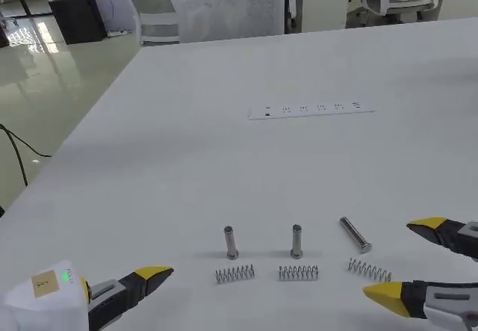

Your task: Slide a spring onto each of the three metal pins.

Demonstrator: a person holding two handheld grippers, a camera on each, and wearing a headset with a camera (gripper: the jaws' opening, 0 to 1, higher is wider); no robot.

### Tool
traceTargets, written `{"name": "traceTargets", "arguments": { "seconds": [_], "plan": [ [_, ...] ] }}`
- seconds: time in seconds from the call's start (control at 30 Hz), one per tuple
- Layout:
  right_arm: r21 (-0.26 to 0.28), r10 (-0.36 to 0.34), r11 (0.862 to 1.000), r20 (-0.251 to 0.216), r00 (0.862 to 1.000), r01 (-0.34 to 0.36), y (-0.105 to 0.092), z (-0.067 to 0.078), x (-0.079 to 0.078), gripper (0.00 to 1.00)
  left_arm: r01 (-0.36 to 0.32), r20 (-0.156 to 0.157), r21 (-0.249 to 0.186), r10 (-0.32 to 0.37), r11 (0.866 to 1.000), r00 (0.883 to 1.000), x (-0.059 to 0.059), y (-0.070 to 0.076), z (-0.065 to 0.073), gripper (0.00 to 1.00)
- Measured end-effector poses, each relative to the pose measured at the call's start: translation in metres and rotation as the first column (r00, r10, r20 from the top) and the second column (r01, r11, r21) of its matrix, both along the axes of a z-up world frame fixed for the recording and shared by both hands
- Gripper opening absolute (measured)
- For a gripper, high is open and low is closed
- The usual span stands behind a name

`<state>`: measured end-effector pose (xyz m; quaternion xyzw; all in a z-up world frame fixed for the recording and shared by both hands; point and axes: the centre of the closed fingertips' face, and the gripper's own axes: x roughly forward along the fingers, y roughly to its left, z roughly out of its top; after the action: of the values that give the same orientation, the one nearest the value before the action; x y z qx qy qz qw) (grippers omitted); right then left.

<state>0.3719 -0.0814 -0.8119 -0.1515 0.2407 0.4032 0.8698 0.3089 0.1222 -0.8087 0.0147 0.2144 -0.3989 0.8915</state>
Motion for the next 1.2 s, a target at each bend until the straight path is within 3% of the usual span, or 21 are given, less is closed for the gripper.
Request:
{"name": "traceTargets", "arguments": {
  "seconds": [0.23, 0.5, 0.57, 1.0, 1.2],
  "plan": [
    [-0.011, 0.007, 1.000, 0.017, 1.000, -0.007, 0.001, 0.008, 0.007, 0.64, -0.002, 0.006, -0.002, 0.002, 1.000, 1.000, 0.000, 0.000, 0.002, 0.78],
    [-0.061, 0.007, 0.998, 0.037, 0.999, -0.005, 0.007, 0.018, 0.029, 0.58, 0.003, 0.007, -0.004, -0.003, 1.000, 1.000, -0.001, 0.000, 0.002, 0.78],
    [-0.092, 0.001, 0.996, 0.027, 1.000, 0.002, 0.005, 0.015, 0.035, 0.54, 0.004, 0.008, -0.005, -0.004, 1.000, 1.000, -0.001, -0.001, 0.002, 0.78],
    [-0.160, 0.006, 0.987, -0.057, 0.998, -0.015, 0.017, 0.006, 0.057, 0.31, 0.007, 0.007, -0.002, -0.007, 1.000, 1.000, 0.000, -0.001, 0.002, 0.77],
    [-0.187, -0.010, 0.982, -0.109, 0.994, -0.011, 0.020, -0.008, 0.068, 0.20, 0.002, 0.008, 0.001, -0.002, 1.000, 1.000, 0.001, 0.000, 0.002, 0.77]
  ]
}}
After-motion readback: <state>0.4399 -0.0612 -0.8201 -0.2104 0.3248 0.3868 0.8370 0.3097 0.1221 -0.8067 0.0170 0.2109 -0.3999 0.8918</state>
